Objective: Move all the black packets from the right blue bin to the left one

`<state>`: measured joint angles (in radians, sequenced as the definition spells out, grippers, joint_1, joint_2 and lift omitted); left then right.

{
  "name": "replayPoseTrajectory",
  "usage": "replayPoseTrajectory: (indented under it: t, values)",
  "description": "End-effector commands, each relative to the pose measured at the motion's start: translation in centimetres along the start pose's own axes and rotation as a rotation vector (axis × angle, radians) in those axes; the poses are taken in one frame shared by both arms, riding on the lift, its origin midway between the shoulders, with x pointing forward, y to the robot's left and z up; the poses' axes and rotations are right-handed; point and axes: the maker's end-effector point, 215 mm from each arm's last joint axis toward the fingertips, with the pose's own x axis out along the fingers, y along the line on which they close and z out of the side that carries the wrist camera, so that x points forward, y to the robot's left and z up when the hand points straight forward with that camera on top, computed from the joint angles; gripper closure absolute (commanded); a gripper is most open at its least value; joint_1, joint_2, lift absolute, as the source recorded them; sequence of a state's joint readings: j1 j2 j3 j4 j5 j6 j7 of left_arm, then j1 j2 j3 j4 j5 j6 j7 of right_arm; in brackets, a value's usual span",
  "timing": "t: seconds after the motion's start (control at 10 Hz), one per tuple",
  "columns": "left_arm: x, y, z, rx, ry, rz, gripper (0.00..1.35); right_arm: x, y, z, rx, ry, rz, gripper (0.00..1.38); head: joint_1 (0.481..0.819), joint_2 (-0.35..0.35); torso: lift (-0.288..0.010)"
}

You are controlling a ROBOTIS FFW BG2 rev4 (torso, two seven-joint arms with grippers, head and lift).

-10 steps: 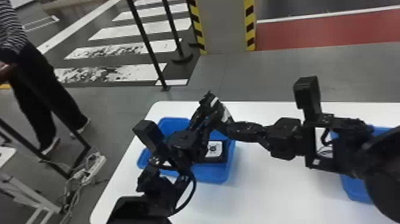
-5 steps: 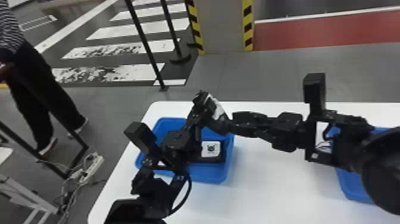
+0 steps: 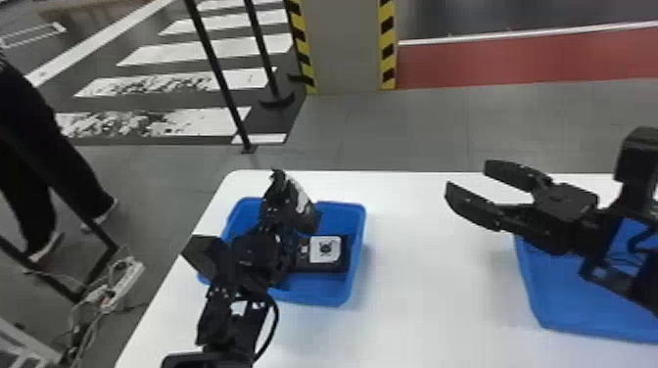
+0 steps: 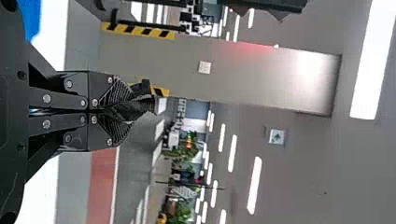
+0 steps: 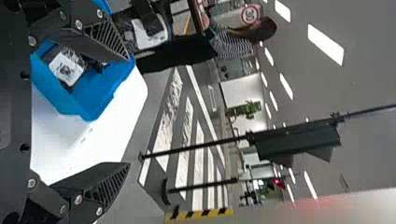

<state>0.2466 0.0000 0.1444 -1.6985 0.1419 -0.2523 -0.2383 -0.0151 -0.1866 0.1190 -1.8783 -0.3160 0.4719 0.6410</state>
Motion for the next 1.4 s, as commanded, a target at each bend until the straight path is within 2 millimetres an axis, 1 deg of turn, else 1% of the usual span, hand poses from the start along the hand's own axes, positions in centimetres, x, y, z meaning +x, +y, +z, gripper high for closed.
replayPoseTrajectory:
  t: [0.0, 0.1, 0.2, 0.3, 0.4, 0.5, 0.6, 0.7, 0.8, 0.9, 1.0, 1.1, 1.2, 1.3]
  values:
    - [-0.7, 0.5, -2.0, 0.063, -0.004, 0.021, 1.22, -2.6, -2.2, 1.4, -0.056, -0.025, -0.090, 0.19, 0.695, 0.225, -0.110]
    - [-1.1, 1.1, -2.4, 0.051, -0.022, 0.043, 1.18, -3.5, -2.9, 2.1, -0.098, -0.032, -0.141, 0.19, 0.695, 0.213, -0.110]
    - [-0.9, 1.0, -2.3, 0.031, -0.029, 0.045, 0.88, -4.1, -3.7, 1.4, -0.084, -0.023, -0.164, 0.19, 0.695, 0.194, -0.110]
    - [-0.5, 0.1, -1.7, 0.007, -0.047, 0.029, 0.47, -4.5, -3.9, 0.9, -0.079, -0.016, -0.180, 0.19, 0.695, 0.182, -0.110]
    - [0.1, -1.4, -2.1, -0.051, -0.038, -0.018, 0.36, -5.0, -4.1, 1.1, -0.091, -0.018, -0.193, 0.19, 0.695, 0.175, -0.110]
    - [0.4, -2.7, 0.5, -0.065, -0.121, -0.048, 0.36, -5.9, -4.1, 2.2, -0.125, -0.032, -0.221, 0.19, 0.695, 0.153, -0.110]
    - [0.3, -3.5, 3.3, -0.092, -0.215, -0.066, 0.24, -7.1, -3.8, 3.1, -0.150, -0.060, -0.255, 0.19, 0.695, 0.141, -0.110]
    - [0.1, -4.7, 4.0, -0.144, -0.246, -0.090, 0.07, -8.5, -3.5, 3.8, -0.171, -0.089, -0.285, 0.19, 0.695, 0.120, -0.110]
    - [-0.1, -5.4, 5.6, -0.148, -0.297, -0.125, 0.10, -9.7, -2.8, 4.3, -0.180, -0.124, -0.305, 0.19, 0.693, 0.102, -0.110]
    - [-0.9, -5.8, 6.7, -0.128, -0.339, -0.143, 0.13, -10.9, -1.7, 4.8, -0.180, -0.170, -0.327, 0.19, 0.686, 0.083, -0.110]
    - [-2.4, -6.1, 6.7, -0.115, -0.355, -0.142, 0.13, -12.4, -1.0, 5.3, -0.189, -0.203, -0.349, 0.19, 0.682, 0.072, -0.110]
    - [-4.6, -6.0, 6.3, -0.092, -0.366, -0.126, 0.13, -14.0, -0.3, 6.0, -0.204, -0.247, -0.376, 0.19, 0.688, 0.067, -0.110]
    - [-7.0, -5.6, 5.6, -0.076, -0.362, -0.103, 0.13, -15.8, 1.0, 6.7, -0.222, -0.278, -0.411, 0.19, 0.695, 0.064, -0.110]
    - [-8.7, -5.5, 4.5, -0.079, -0.327, -0.090, 0.13, -17.1, 2.1, 6.5, -0.214, -0.276, -0.431, 0.19, 0.695, 0.060, -0.110]
